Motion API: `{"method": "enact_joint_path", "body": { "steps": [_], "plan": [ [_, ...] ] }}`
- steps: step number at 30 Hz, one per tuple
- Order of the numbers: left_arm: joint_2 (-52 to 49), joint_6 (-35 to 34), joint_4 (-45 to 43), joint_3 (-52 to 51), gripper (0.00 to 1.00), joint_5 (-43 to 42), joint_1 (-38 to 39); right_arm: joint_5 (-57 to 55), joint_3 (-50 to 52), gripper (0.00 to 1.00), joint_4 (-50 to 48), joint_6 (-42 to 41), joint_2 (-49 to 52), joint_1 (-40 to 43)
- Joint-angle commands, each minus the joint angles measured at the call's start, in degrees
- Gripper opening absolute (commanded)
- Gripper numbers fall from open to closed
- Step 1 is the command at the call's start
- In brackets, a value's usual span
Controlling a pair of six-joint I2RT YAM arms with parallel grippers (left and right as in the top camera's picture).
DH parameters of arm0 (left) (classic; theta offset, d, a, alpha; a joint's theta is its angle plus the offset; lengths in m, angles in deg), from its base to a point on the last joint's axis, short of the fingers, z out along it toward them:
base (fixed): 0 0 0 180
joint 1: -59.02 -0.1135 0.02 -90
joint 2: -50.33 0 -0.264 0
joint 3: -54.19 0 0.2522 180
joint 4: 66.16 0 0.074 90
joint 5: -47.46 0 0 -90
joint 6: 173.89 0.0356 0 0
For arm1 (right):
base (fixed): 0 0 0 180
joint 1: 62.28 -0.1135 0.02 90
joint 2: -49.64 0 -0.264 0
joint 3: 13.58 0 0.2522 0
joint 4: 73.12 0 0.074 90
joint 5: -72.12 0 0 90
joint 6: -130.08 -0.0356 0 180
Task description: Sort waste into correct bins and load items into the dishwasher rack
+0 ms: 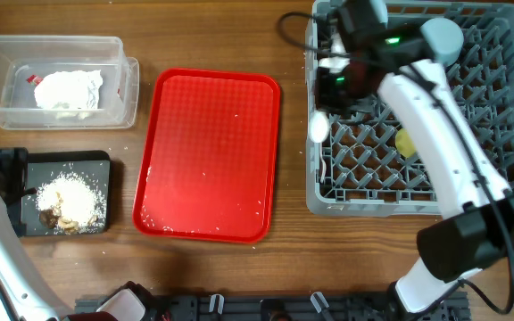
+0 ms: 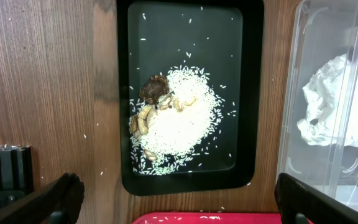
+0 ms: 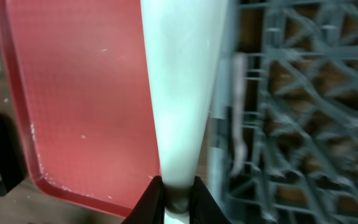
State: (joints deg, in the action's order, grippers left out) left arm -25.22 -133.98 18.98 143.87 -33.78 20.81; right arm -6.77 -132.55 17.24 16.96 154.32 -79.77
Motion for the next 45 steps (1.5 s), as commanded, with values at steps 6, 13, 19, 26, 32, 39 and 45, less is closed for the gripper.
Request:
{"method": "enact_joint_path", "body": {
  "steps": [6, 13, 19, 26, 32, 39, 45],
  "plan": [
    [-0.2, -0.1, 0.0, -0.2, 1.0, 0.8, -0.3, -6.9, 6.7, 0.12, 0.7, 3.5, -0.5, 4.0],
    [-0.2, -0.1, 0.0, -0.2, 1.0, 0.8, -0.3, 1.4, 17.6, 0.16, -4.6, 6.9, -0.5, 3.8],
    [-0.2, -0.1, 0.0, -0.2, 1.0, 0.8, -0.3, 4.0, 18.0, 0.31, -5.6, 9.6, -0.5, 2.7],
    [-0.2, -0.1, 0.0, -0.2, 1.0, 0.8, -0.3, 7.7, 17.0, 0.35, -4.5, 9.2, -1.1, 2.7],
    [-0.2, -0.1, 0.0, -0.2, 1.0, 0.8, -0.3, -4.0, 6.0, 0.37, -2.3, 8.7, -12.2, 3.5],
    [-0.2, -0.1, 0.0, -0.2, 1.0, 0.8, -0.3, -13.6, 5.8, 0.31, 1.5, 4.4, -36.6, 5.1],
    [-0.2, -0.1, 0.0, -0.2, 1.0, 0.8, -0.3, -13.6, 19.2, 0.43, 3.6, 0.7, -54.0, 5.1]
  ]
}}
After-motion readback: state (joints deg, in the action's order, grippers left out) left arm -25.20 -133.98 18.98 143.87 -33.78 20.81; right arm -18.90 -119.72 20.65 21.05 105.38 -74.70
